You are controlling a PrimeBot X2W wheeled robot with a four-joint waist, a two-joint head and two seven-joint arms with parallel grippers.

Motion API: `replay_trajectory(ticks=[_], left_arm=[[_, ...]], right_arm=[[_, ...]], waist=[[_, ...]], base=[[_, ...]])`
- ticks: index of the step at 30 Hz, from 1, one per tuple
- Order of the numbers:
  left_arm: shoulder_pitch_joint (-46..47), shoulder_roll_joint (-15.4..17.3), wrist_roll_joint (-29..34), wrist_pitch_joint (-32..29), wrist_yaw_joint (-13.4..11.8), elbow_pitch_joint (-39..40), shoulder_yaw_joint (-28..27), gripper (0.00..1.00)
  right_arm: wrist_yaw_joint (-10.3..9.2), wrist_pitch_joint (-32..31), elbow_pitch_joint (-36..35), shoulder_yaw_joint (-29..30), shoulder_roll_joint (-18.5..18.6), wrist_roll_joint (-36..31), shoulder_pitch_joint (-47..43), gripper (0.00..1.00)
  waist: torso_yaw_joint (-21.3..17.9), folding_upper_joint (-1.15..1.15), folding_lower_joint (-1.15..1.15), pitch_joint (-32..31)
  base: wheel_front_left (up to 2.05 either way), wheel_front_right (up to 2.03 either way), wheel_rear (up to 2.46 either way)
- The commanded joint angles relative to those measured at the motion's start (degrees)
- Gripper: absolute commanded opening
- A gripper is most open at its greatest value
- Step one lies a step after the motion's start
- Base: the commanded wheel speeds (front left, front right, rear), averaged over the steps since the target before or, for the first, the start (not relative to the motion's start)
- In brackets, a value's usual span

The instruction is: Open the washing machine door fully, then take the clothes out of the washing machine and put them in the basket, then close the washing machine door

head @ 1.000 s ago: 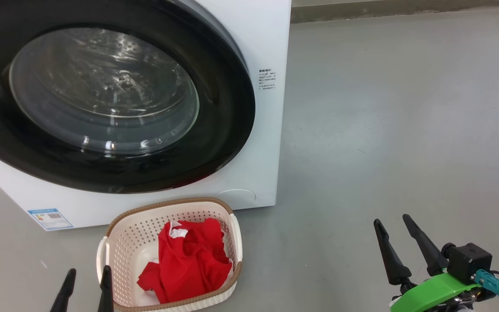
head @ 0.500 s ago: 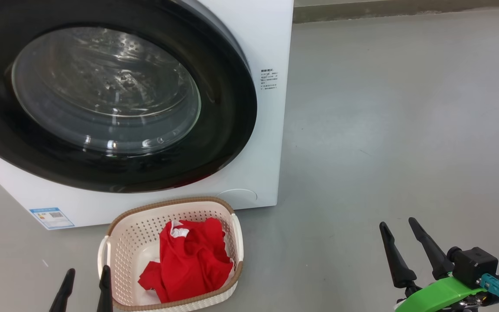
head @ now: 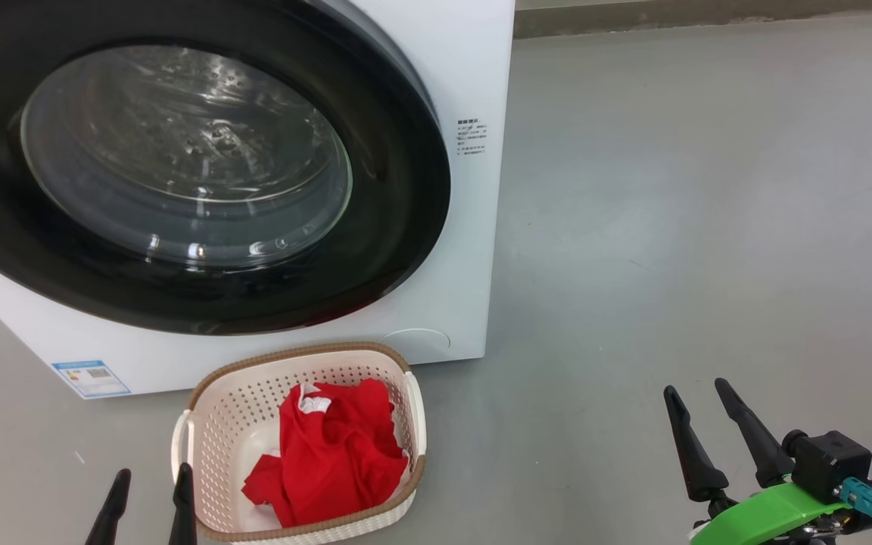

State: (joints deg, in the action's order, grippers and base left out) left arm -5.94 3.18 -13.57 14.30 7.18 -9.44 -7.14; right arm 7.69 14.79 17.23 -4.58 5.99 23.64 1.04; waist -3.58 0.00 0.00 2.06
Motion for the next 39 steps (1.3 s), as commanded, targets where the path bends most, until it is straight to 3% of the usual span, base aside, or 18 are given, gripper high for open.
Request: replay_trajectory(ticks=[1, 3, 4, 12, 16, 22, 39], left_arm=[[0.7, 0.8, 0.3, 0.7, 0.3, 1.7, -1.9, 1.00], [0.8, 0.8, 0.1, 0.7, 0.3, 1.6, -1.9, 1.00], [0.0, 0.0, -0.1, 0.0, 0.0, 0.0, 0.0, 0.00], [0.3, -1.2, -1.9, -0.7, -0.1, -3.7, 0.3, 0.00], [0.6, -1.1, -4.4, -1.4, -0.1, -3.7, 0.4, 0.00], [1.1, -1.1, -7.5, -2.2, 0.0, -3.8, 0.4, 0.00], [2.8, -1.0, -18.2, -4.9, 0.0, -3.9, 0.5, 0.00]], right_arm=[[-0.20, 0.2, -1.6, -1.1, 0.5, -0.4, 0.5, 1.00], [-0.20, 0.2, -1.7, -1.0, 0.5, -0.4, 0.5, 1.00], [0.00, 0.0, -0.1, 0.0, 0.0, 0.0, 0.0, 0.00], [0.02, -0.6, 3.3, -0.1, -1.4, 1.6, -0.9, 0.00], [0.01, -1.2, 3.1, 0.2, -1.3, 3.9, -0.8, 0.00], [0.00, -2.0, 2.8, 0.6, -1.3, 6.7, -0.6, 0.00], [-0.03, -4.7, 2.0, 1.9, -1.4, 16.2, 0.3, 0.00]], waist=[[0.1, 0.00, 0.00, 0.1], [0.1, 0.00, 0.00, 0.1], [0.1, 0.00, 0.00, 0.2], [0.2, 0.00, -0.01, 0.1], [0.3, 0.00, -0.13, -0.1], [0.5, 0.00, -0.01, -0.1], [0.9, 0.00, 0.00, -0.3]], base=[[0.00, 0.00, 0.00], [0.00, 0.00, 0.00], [0.00, 0.00, 0.00], [0.00, 0.00, 0.00], [0.00, 0.00, 0.00], [0.00, 0.00, 0.00], [0.00, 0.00, 0.00]])
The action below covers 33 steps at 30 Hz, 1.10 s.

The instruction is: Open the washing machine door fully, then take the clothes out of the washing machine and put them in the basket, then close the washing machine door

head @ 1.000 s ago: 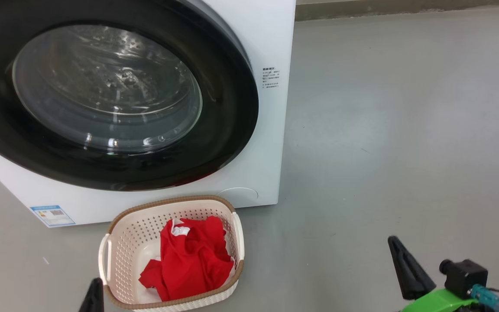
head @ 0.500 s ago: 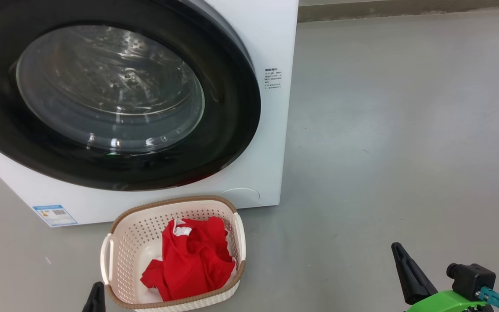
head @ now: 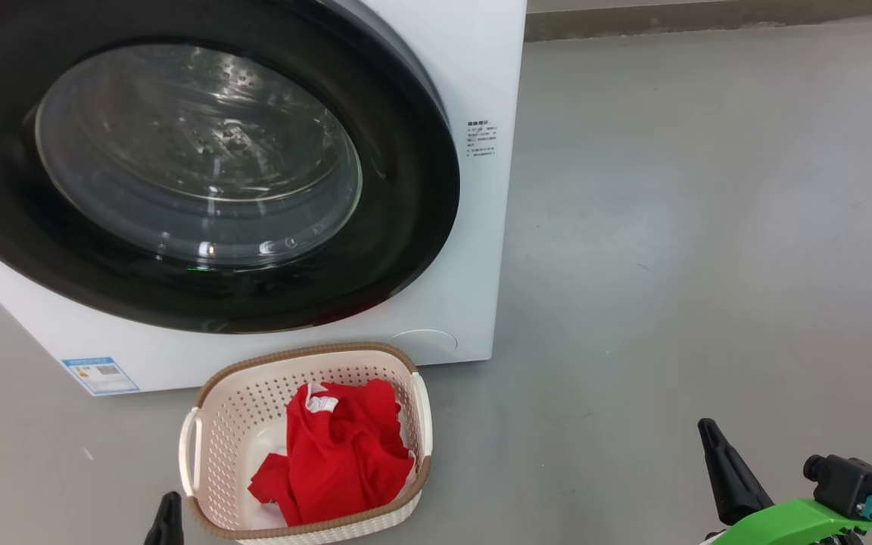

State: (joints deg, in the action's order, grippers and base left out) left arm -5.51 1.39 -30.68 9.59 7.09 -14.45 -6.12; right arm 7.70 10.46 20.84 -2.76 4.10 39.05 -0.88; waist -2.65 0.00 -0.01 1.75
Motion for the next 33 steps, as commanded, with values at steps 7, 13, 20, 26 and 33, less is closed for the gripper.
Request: replay_trajectory(ticks=[7, 13, 20, 26, 33], left_arm=[[3.0, 0.9, -5.4, -1.4, 0.1, 1.1, -0.5, 0.00], [3.6, 0.9, -9.2, -2.4, 0.1, 1.0, -0.5, 0.00], [4.3, 0.9, -13.6, -3.5, 0.2, 1.0, -0.5, 0.00], [4.8, 1.0, -16.7, -4.3, 0.2, 0.9, -0.5, 0.00], [5.5, 1.0, -21.1, -5.5, 0.2, 0.9, -0.5, 0.00]], right_arm=[[-0.05, -1.5, -2.0, 0.7, 0.4, 4.6, 2.6, 0.00], [-0.06, -2.4, -2.3, 1.2, 0.4, 8.0, 2.9, 0.00], [-0.07, -3.6, -2.7, 1.8, 0.3, 11.8, 3.2, 0.00], [-0.08, -4.4, -3.0, 2.2, 0.3, 14.6, 3.5, 0.00], [-0.10, -5.6, -3.4, 2.8, 0.2, 18.4, 3.8, 0.00]], waist=[[0.2, 0.00, 0.00, -0.1], [0.4, 0.00, 0.00, -0.2], [0.6, 0.00, 0.00, -0.3], [0.7, 0.00, 0.00, -0.4], [0.9, 0.00, 0.00, -0.5]], base=[[0.00, 0.00, 0.00], [0.00, 0.00, 0.00], [0.00, 0.00, 0.00], [0.00, 0.00, 0.00], [0.00, 0.00, 0.00]])
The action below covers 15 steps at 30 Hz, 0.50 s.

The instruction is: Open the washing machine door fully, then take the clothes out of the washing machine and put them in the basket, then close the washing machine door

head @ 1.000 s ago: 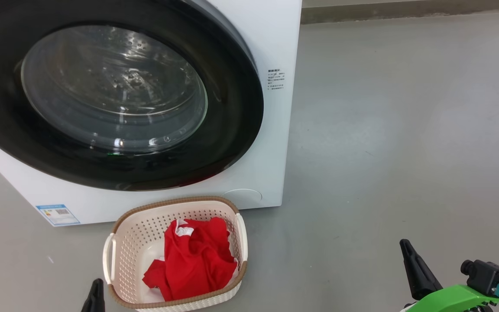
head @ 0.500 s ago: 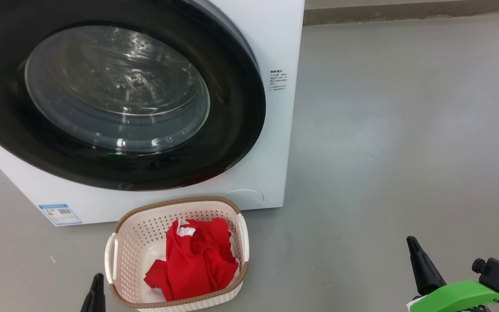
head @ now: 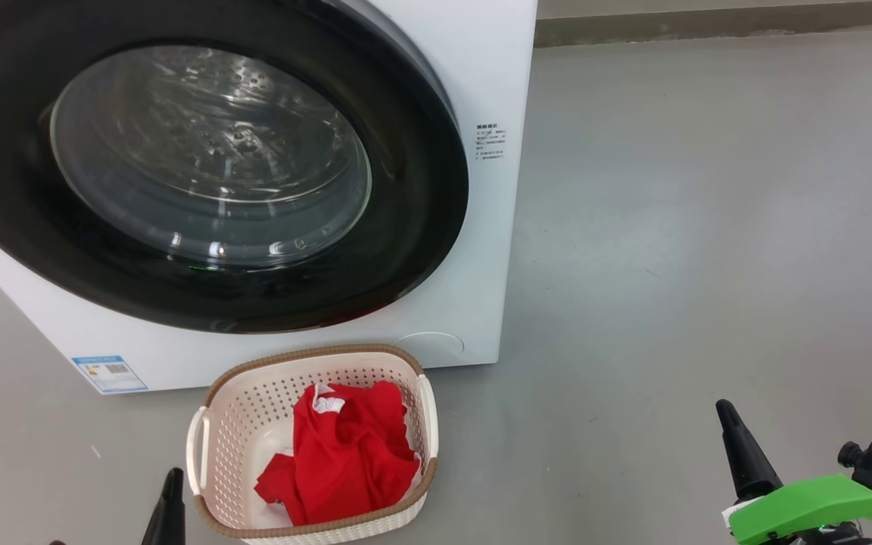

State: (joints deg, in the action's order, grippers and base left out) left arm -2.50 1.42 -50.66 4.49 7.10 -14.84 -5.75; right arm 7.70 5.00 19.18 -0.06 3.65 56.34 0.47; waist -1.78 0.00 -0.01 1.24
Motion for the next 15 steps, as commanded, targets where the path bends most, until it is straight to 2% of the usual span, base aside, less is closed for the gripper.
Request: replay_trajectory(ticks=[1, 15], left_arm=[[2.5, 1.0, -1.7, -0.6, 0.2, 1.3, -0.9, 0.00], [4.0, 1.1, -11.1, -3.0, 0.2, 1.1, -0.9, 0.00]], right_arm=[[-0.10, -0.3, -1.8, 0.2, 0.6, 1.7, 2.5, 0.00], [-0.12, -2.8, -2.6, 1.5, 0.4, 9.9, 3.3, 0.00]], waist=[[0.0, 0.00, 0.00, 0.0], [0.5, 0.00, 0.01, -0.3]], base=[[0.00, 0.00, 0.00], [0.00, 0.00, 0.00]])
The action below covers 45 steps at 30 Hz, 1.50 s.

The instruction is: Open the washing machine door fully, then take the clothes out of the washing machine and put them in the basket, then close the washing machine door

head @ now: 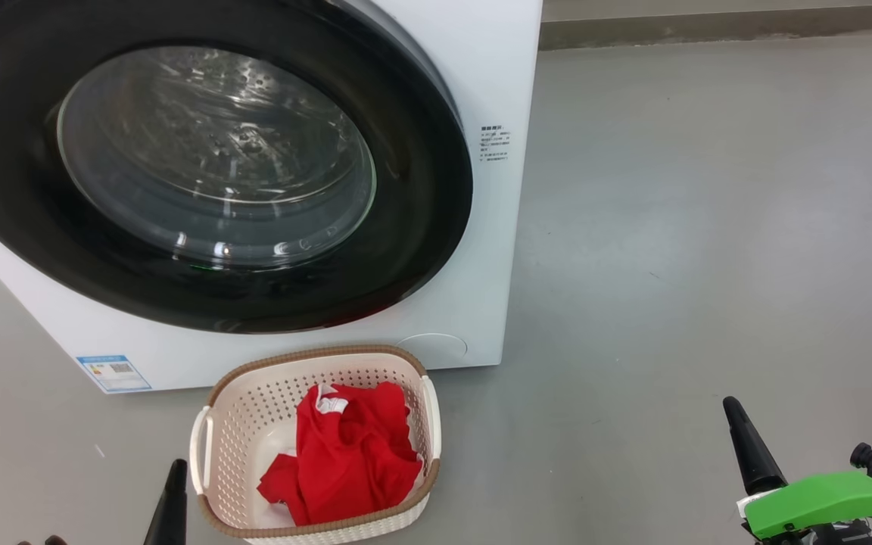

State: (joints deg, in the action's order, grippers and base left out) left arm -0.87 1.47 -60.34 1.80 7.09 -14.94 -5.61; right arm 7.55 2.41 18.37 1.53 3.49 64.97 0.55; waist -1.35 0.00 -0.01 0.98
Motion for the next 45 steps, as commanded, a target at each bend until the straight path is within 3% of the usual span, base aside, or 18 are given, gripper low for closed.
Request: replay_trajectory(ticks=[1, 45], left_arm=[[2.5, 1.1, -2.1, -0.5, 0.3, 1.2, -1.0, 0.00], [6.6, 1.4, -29.1, -7.6, 0.4, 0.9, -0.9, 0.00]], right_arm=[[0.02, -0.4, -1.8, 0.0, 0.6, 1.8, 3.2, 0.00], [-0.06, -7.7, -4.1, 4.0, -0.1, 25.3, 5.4, 0.00]], waist=[[0.0, 0.00, 0.00, 0.0], [1.2, 0.00, 0.00, -0.7]], base=[[0.00, 0.00, 0.00], [0.00, 0.00, 0.00]])
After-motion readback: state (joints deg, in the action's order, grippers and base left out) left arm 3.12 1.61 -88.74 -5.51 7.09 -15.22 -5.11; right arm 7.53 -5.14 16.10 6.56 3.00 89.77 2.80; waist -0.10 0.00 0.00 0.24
